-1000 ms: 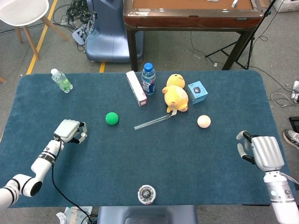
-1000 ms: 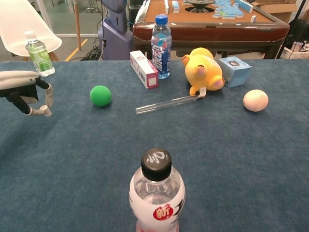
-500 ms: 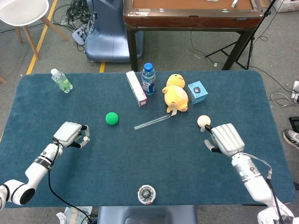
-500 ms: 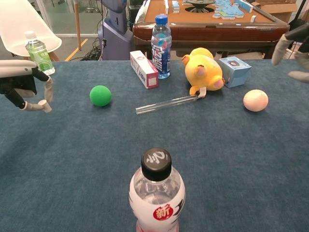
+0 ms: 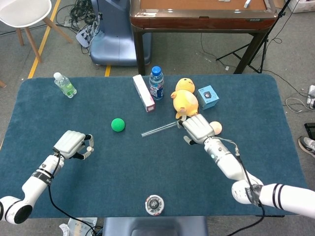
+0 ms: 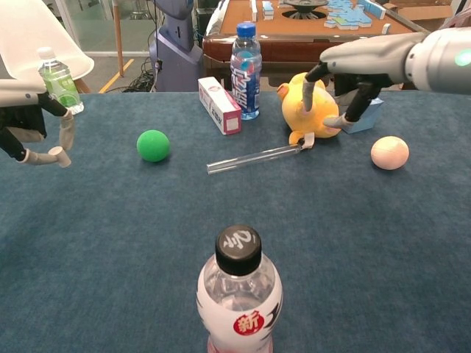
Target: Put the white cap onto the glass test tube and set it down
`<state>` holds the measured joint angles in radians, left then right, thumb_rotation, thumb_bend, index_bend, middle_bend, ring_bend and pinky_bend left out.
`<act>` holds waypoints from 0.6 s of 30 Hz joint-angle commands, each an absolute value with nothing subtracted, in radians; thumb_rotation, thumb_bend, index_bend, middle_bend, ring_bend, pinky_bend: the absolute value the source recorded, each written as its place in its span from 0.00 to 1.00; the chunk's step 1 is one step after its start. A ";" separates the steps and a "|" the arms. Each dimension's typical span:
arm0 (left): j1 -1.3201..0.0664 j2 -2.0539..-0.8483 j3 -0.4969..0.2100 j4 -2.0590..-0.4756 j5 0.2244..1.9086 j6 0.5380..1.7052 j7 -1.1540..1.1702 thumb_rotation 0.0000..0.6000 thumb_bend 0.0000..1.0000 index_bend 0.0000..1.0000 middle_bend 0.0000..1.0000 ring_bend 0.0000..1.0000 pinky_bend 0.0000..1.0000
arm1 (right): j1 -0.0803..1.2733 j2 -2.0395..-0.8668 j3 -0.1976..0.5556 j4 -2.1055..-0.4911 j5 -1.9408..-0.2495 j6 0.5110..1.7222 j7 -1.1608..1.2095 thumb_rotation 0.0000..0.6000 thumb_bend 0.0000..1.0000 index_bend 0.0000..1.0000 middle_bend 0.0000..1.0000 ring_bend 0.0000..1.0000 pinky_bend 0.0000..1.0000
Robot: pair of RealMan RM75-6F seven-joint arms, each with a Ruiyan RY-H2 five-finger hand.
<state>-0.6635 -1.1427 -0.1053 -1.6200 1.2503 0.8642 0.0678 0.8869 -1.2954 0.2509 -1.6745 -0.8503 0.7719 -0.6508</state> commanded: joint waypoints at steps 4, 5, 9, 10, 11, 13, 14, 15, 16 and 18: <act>-0.656 -1.130 -0.104 -1.649 1.244 0.880 0.079 1.00 0.29 0.52 1.00 1.00 0.98 | 1.018 -1.442 0.225 -1.499 -0.730 0.710 -0.695 1.00 0.36 0.36 1.00 1.00 0.98; -0.654 -1.128 -0.102 -1.653 1.243 0.881 0.082 1.00 0.29 0.52 1.00 1.00 0.98 | 1.035 -1.465 0.217 -1.468 -0.724 0.708 -0.701 1.00 0.36 0.36 1.00 1.00 0.98; -0.648 -1.121 -0.099 -1.666 1.238 0.889 0.087 1.00 0.29 0.52 1.00 1.00 0.98 | 1.091 -1.537 0.187 -1.363 -0.695 0.697 -0.727 1.00 0.36 0.36 1.00 1.00 0.98; -0.646 -1.119 -0.099 -1.668 1.237 0.892 0.087 1.00 0.29 0.52 1.00 1.00 0.98 | 1.100 -1.552 0.182 -1.341 -0.689 0.695 -0.732 1.00 0.36 0.36 1.00 1.00 0.98; -0.644 -1.118 -0.099 -1.671 1.237 0.895 0.086 1.00 0.29 0.52 1.00 1.00 0.98 | 1.110 -1.565 0.177 -1.319 -0.682 0.692 -0.734 1.00 0.36 0.36 1.00 1.00 0.98; -0.641 -1.114 -0.098 -1.675 1.237 0.899 0.086 1.00 0.29 0.52 1.00 1.00 0.98 | 1.129 -1.595 0.170 -1.271 -0.666 0.682 -0.736 1.00 0.36 0.36 1.00 1.00 0.98; -0.639 -1.112 -0.097 -1.677 1.236 0.900 0.086 1.00 0.29 0.52 1.00 1.00 0.98 | 1.136 -1.607 0.168 -1.251 -0.662 0.678 -0.734 1.00 0.36 0.36 1.00 1.00 0.98; -0.638 -1.110 -0.096 -1.678 1.236 0.901 0.085 1.00 0.29 0.52 1.00 1.00 0.98 | 1.143 -1.619 0.167 -1.231 -0.658 0.675 -0.732 1.00 0.36 0.36 1.00 1.00 0.98; -0.635 -1.108 -0.096 -1.679 1.234 0.903 0.084 1.00 0.29 0.52 1.00 1.00 0.98 | 1.151 -1.635 0.164 -1.206 -0.657 0.669 -0.729 1.00 0.36 0.36 1.00 1.00 0.98; -0.632 -1.106 -0.096 -1.679 1.233 0.905 0.080 1.00 0.29 0.52 1.00 1.00 0.98 | 1.162 -1.656 0.160 -1.169 -0.662 0.660 -0.723 1.00 0.36 0.36 1.00 1.00 0.98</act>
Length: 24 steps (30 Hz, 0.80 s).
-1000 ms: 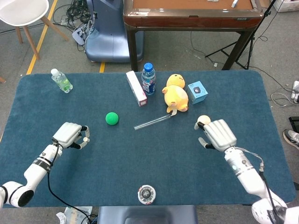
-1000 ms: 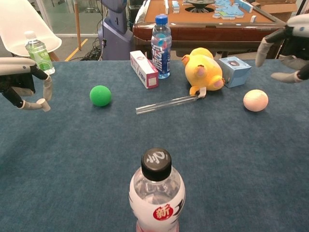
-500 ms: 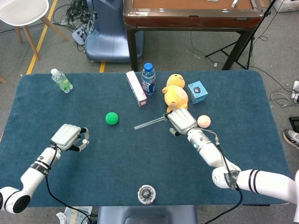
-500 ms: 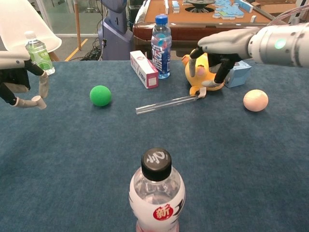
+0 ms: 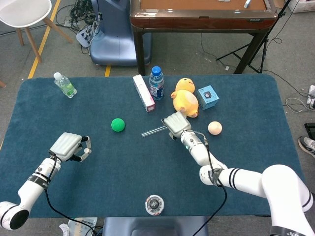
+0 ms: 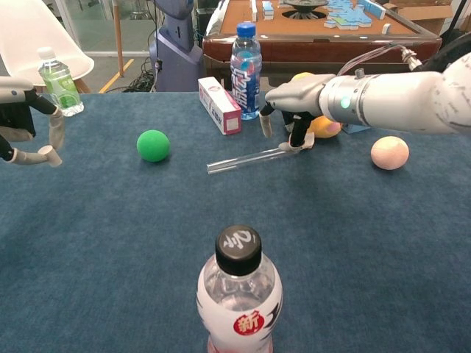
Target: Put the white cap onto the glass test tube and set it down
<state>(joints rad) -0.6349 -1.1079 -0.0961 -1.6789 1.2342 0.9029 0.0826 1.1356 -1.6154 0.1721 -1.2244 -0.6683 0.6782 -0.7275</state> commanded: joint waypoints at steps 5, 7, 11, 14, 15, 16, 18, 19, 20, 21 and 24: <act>-0.624 -1.101 -0.093 -1.674 1.231 0.906 0.067 1.00 0.29 0.52 1.00 1.00 0.98 | 1.188 -1.713 0.154 -1.076 -0.673 0.632 -0.702 1.00 0.36 0.36 1.00 1.00 0.98; -0.623 -1.101 -0.092 -1.671 1.232 0.905 0.063 1.00 0.29 0.52 1.00 1.00 0.98 | 1.199 -1.734 0.153 -1.042 -0.675 0.617 -0.693 1.00 0.36 0.36 1.00 1.00 0.98; -0.620 -1.103 -0.091 -1.667 1.236 0.906 0.055 1.00 0.29 0.52 1.00 1.00 0.98 | 1.217 -1.771 0.153 -0.982 -0.683 0.596 -0.678 1.00 0.36 0.36 1.00 1.00 0.98; -0.619 -1.104 -0.091 -1.663 1.239 0.905 0.046 1.00 0.29 0.52 1.00 1.00 0.98 | 1.230 -1.798 0.153 -0.936 -0.687 0.580 -0.669 1.00 0.36 0.36 1.00 1.00 0.98; -0.619 -1.105 -0.091 -1.660 1.240 0.904 0.043 1.00 0.29 0.52 1.00 1.00 0.98 | 1.234 -1.808 0.154 -0.919 -0.689 0.576 -0.665 1.00 0.36 0.36 1.00 1.00 0.98; -0.619 -1.105 -0.091 -1.657 1.241 0.903 0.041 1.00 0.29 0.52 1.00 1.00 0.98 | 1.237 -1.815 0.154 -0.906 -0.691 0.574 -0.663 1.00 0.36 0.36 1.00 1.00 0.98; -0.619 -1.107 -0.091 -1.652 1.242 0.900 0.035 1.00 0.29 0.52 1.00 1.00 0.98 | 1.241 -1.829 0.155 -0.883 -0.693 0.567 -0.656 1.00 0.36 0.36 1.00 1.00 0.98; -0.618 -1.108 -0.090 -1.649 1.243 0.899 0.032 1.00 0.29 0.52 1.00 1.00 0.98 | 1.243 -1.837 0.156 -0.868 -0.695 0.562 -0.651 1.00 0.36 0.36 1.00 1.00 0.98; -0.618 -1.109 -0.090 -1.646 1.244 0.897 0.029 1.00 0.29 0.52 1.00 1.00 0.98 | 1.244 -1.844 0.156 -0.857 -0.696 0.560 -0.649 1.00 0.36 0.36 1.00 1.00 0.98; -0.618 -1.109 -0.089 -1.643 1.245 0.896 0.027 1.00 0.29 0.52 1.00 1.00 0.98 | 1.245 -1.851 0.156 -0.846 -0.698 0.558 -0.646 1.00 0.36 0.36 1.00 1.00 0.98; -0.618 -1.111 -0.088 -1.636 1.250 0.892 0.017 1.00 0.29 0.52 1.00 1.00 0.98 | 1.249 -1.871 0.156 -0.813 -0.700 0.550 -0.642 1.00 0.36 0.36 1.00 1.00 0.98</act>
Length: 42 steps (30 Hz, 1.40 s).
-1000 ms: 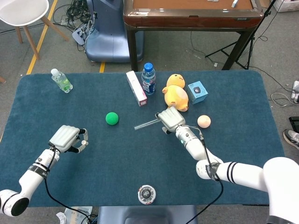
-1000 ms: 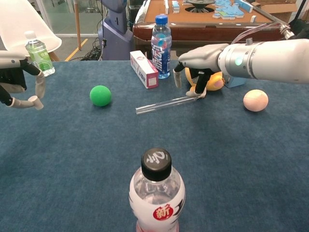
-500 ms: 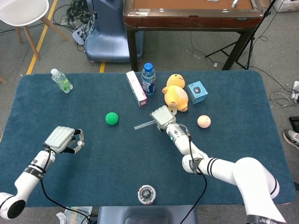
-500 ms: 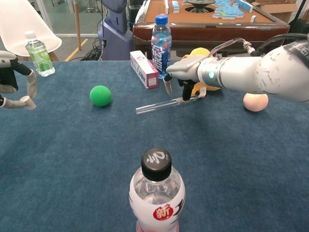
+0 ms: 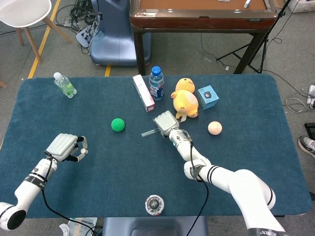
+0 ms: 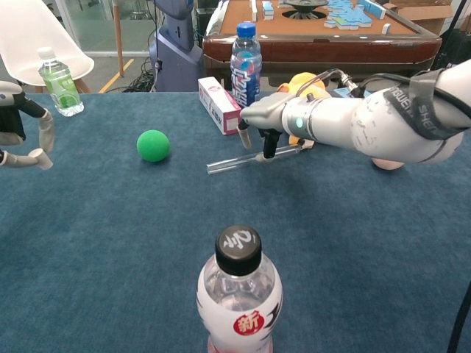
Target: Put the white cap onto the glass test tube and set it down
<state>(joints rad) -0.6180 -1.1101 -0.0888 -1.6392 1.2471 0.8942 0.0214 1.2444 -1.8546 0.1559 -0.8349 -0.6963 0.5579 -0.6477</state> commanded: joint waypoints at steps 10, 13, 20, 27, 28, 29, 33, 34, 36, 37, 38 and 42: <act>-0.614 -1.116 -0.084 -1.617 1.270 0.887 -0.016 1.00 0.29 0.52 1.00 1.00 0.98 | 1.254 -1.927 0.161 -0.733 -0.726 0.543 -0.634 1.00 0.32 0.39 1.00 1.00 0.98; -0.613 -1.117 -0.083 -1.613 1.274 0.887 -0.022 1.00 0.29 0.52 1.00 1.00 0.98 | 1.254 -1.934 0.166 -0.722 -0.734 0.540 -0.628 1.00 0.32 0.40 1.00 1.00 0.98; -0.613 -1.121 -0.082 -1.609 1.279 0.884 -0.027 1.00 0.29 0.52 1.00 1.00 0.98 | 1.248 -1.940 0.169 -0.710 -0.736 0.535 -0.637 1.00 0.32 0.47 1.00 1.00 0.98; -0.612 -1.119 -0.082 -1.613 1.281 0.885 -0.024 1.00 0.29 0.52 1.00 1.00 0.98 | 1.244 -1.943 0.177 -0.700 -0.730 0.533 -0.647 1.00 0.32 0.52 1.00 1.00 0.98; -0.612 -1.119 -0.082 -1.613 1.280 0.885 -0.024 1.00 0.29 0.52 1.00 1.00 0.98 | 1.244 -1.943 0.178 -0.699 -0.730 0.533 -0.648 1.00 0.32 0.52 1.00 1.00 0.98; -0.612 -1.118 -0.082 -1.614 1.280 0.885 -0.024 1.00 0.29 0.52 1.00 1.00 0.98 | 1.244 -1.944 0.178 -0.698 -0.730 0.532 -0.649 1.00 0.32 0.52 1.00 1.00 0.98; -0.610 -1.117 -0.080 -1.616 1.279 0.885 -0.021 1.00 0.29 0.52 1.00 1.00 0.98 | 1.243 -1.949 0.177 -0.690 -0.724 0.524 -0.660 1.00 0.32 0.53 1.00 1.00 0.98; -0.610 -1.117 -0.081 -1.616 1.278 0.885 -0.020 1.00 0.29 0.52 1.00 1.00 0.98 | 1.242 -1.950 0.178 -0.689 -0.723 0.524 -0.660 1.00 0.32 0.53 1.00 1.00 0.98; -0.610 -1.117 -0.081 -1.616 1.276 0.884 -0.019 1.00 0.29 0.52 1.00 1.00 0.98 | 1.242 -1.954 0.180 -0.684 -0.722 0.519 -0.661 1.00 0.33 0.54 1.00 1.00 0.98; -0.610 -1.116 -0.082 -1.615 1.275 0.884 -0.020 1.00 0.29 0.52 1.00 1.00 0.98 | 1.242 -1.955 0.181 -0.682 -0.721 0.516 -0.661 1.00 0.35 0.55 1.00 1.00 0.98; -0.610 -1.116 -0.082 -1.615 1.274 0.885 -0.021 1.00 0.29 0.52 1.00 1.00 0.98 | 1.242 -1.955 0.182 -0.681 -0.720 0.513 -0.660 1.00 0.37 0.56 1.00 1.00 0.98; -0.607 -1.109 -0.090 -1.615 1.270 0.887 -0.043 1.00 0.29 0.52 1.00 1.00 0.98 | 1.233 -1.937 0.207 -0.717 -0.728 0.515 -0.615 1.00 0.41 0.61 1.00 1.00 0.98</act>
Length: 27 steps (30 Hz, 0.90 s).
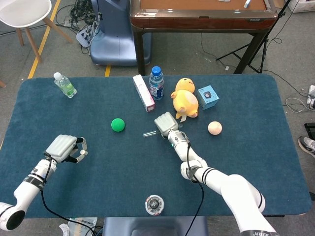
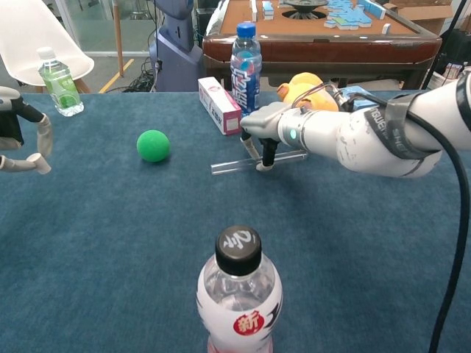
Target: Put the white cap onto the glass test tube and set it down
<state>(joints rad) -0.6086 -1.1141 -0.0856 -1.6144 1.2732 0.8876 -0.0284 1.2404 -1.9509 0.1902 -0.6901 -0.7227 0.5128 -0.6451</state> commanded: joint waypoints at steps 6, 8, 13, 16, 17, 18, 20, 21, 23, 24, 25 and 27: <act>-0.604 -1.079 -0.114 -1.625 1.263 0.883 -0.127 1.00 0.29 0.52 1.00 1.00 0.98 | 1.187 -1.842 0.257 -0.876 -0.755 0.543 -0.497 1.00 0.48 0.65 1.00 1.00 0.98; -0.601 -1.061 -0.127 -1.637 1.262 0.881 -0.177 1.00 0.29 0.52 1.00 1.00 0.98 | 1.162 -1.799 0.273 -0.950 -0.780 0.570 -0.450 1.00 0.48 0.66 1.00 1.00 0.98; -0.589 -1.010 -0.162 -1.676 1.263 0.882 -0.319 1.00 0.29 0.52 1.00 1.00 0.98 | 1.091 -1.710 0.309 -1.112 -0.854 0.626 -0.310 1.00 0.49 0.69 1.00 1.00 0.98; -0.585 -0.982 -0.178 -1.702 1.266 0.872 -0.397 1.00 0.29 0.52 1.00 1.00 0.98 | 1.054 -1.686 0.323 -1.172 -0.902 0.657 -0.228 1.00 0.50 0.71 1.00 1.00 0.99; -0.583 -0.972 -0.185 -1.711 1.270 0.873 -0.425 1.00 0.29 0.52 1.00 1.00 0.98 | 1.039 -1.681 0.328 -1.193 -0.924 0.667 -0.189 1.00 0.50 0.72 1.00 1.00 0.99; -0.581 -0.967 -0.189 -1.716 1.272 0.876 -0.442 1.00 0.29 0.52 1.00 1.00 0.98 | 1.028 -1.678 0.330 -1.209 -0.942 0.673 -0.160 1.00 0.51 0.72 1.00 1.00 0.99; -0.578 -0.958 -0.196 -1.727 1.277 0.883 -0.463 1.00 0.29 0.52 1.00 1.00 0.98 | 1.006 -1.677 0.327 -1.237 -0.988 0.689 -0.101 1.00 0.51 0.73 1.00 1.00 0.99; -0.577 -0.955 -0.199 -1.734 1.276 0.884 -0.471 1.00 0.29 0.52 1.00 1.00 0.98 | 0.998 -1.681 0.326 -1.244 -1.010 0.701 -0.079 1.00 0.51 0.74 1.00 1.00 0.99; -0.575 -0.950 -0.209 -1.751 1.272 0.891 -0.491 1.00 0.29 0.52 1.00 1.00 0.98 | 0.983 -1.693 0.321 -1.256 -1.051 0.724 -0.033 1.00 0.51 0.74 1.00 1.00 0.99; -0.575 -0.948 -0.212 -1.758 1.271 0.893 -0.499 1.00 0.29 0.52 1.00 1.00 0.98 | 0.978 -1.699 0.320 -1.262 -1.063 0.731 -0.013 1.00 0.51 0.74 1.00 1.00 0.99; -0.574 -0.945 -0.215 -1.764 1.272 0.894 -0.504 1.00 0.29 0.52 1.00 1.00 0.98 | 0.973 -1.705 0.319 -1.267 -1.075 0.737 0.006 1.00 0.51 0.74 1.00 1.00 0.99; -0.573 -0.943 -0.221 -1.775 1.274 0.906 -0.504 1.00 0.29 0.52 1.00 1.00 0.98 | 0.965 -1.719 0.315 -1.276 -1.101 0.752 0.041 1.00 0.51 0.74 1.00 1.00 0.99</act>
<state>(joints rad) -0.5742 -0.9452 -0.2174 -1.7703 1.2732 0.9007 -0.5037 0.9814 -1.7053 0.3176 -1.2591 -1.0743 0.7313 0.0112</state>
